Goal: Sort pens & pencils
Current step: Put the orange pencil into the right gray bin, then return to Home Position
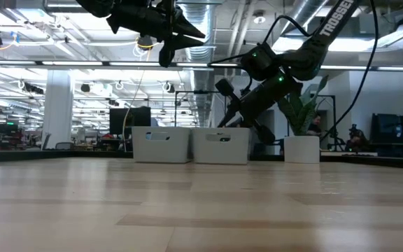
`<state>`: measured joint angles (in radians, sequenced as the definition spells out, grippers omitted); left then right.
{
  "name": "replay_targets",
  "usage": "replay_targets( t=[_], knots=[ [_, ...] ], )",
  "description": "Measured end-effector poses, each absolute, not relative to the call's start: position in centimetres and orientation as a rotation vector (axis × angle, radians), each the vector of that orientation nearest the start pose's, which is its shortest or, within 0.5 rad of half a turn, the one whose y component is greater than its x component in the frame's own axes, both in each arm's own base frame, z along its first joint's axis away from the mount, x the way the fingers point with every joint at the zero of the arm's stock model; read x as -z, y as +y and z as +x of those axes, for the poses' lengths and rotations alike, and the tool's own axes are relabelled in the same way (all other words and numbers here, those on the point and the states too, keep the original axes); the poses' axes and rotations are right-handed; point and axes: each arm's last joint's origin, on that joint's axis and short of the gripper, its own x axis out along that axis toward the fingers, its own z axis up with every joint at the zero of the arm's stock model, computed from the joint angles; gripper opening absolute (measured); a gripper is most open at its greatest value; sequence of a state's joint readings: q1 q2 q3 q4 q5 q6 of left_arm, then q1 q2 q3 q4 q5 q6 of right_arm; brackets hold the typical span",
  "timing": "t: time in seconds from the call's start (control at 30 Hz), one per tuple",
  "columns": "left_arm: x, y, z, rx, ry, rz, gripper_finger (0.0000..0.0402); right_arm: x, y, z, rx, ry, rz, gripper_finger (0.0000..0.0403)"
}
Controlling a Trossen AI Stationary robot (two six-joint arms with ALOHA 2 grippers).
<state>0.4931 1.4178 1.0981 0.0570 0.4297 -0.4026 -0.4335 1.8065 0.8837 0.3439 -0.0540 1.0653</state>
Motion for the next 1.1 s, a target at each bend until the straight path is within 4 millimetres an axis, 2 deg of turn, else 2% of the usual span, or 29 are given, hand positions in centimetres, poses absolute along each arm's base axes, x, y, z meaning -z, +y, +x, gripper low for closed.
replay_targets(
  t=[0.63,1.1],
  knots=[
    [-31.99,14.18,28.94,-0.11,0.221,-0.518,0.0073,-14.81,-14.91,32.57,0.642,0.318,1.16,0.0061],
    [-32.0,14.18,28.94,-0.11,0.22,-0.518,0.0073,-14.91,-14.91,32.58,0.639,0.312,1.162,0.0147]
  ],
)
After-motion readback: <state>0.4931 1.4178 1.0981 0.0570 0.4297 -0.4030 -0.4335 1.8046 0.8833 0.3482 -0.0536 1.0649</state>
